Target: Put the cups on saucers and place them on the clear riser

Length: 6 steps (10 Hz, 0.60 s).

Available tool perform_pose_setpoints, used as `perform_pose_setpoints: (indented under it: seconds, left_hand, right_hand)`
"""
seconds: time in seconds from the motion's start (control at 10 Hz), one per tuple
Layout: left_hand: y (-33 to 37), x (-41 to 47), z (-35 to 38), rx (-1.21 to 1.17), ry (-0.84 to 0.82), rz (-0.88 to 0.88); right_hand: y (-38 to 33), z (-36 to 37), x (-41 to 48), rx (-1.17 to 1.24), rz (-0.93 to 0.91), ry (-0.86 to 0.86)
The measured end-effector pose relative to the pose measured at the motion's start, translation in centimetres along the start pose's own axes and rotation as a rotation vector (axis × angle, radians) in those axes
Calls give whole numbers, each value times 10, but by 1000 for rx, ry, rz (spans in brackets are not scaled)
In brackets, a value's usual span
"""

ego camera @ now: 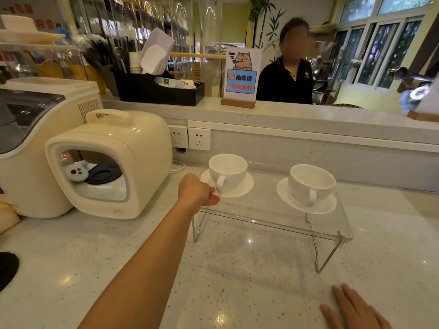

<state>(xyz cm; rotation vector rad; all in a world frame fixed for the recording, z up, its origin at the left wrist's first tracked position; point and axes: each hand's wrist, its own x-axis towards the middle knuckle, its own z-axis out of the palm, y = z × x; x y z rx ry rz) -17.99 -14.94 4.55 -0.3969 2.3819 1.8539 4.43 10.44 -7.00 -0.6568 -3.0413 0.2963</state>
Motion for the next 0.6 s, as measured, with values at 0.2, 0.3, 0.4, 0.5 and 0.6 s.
perform_pose_setpoints:
  seconds: [0.2, 0.3, 0.4, 0.5, 0.6]
  left_hand:
    - [2, -5, -2, -9, -33, -26]
    - [5, -9, -3, -3, -47, -12]
    - [9, -16, -5, 21, -88, 14]
    - [8, -20, -5, 61, -83, 13]
    - [8, -24, -8, 316, 143, 135]
  right_hand:
    - [6, 3, 9, 57, 32, -32]
    - [6, 9, 8, 43, 59, -31]
    - [10, 14, 5, 52, 81, -32]
    - [16, 19, 2, 38, 56, -36]
    - [18, 25, 9, 2, 10, -32]
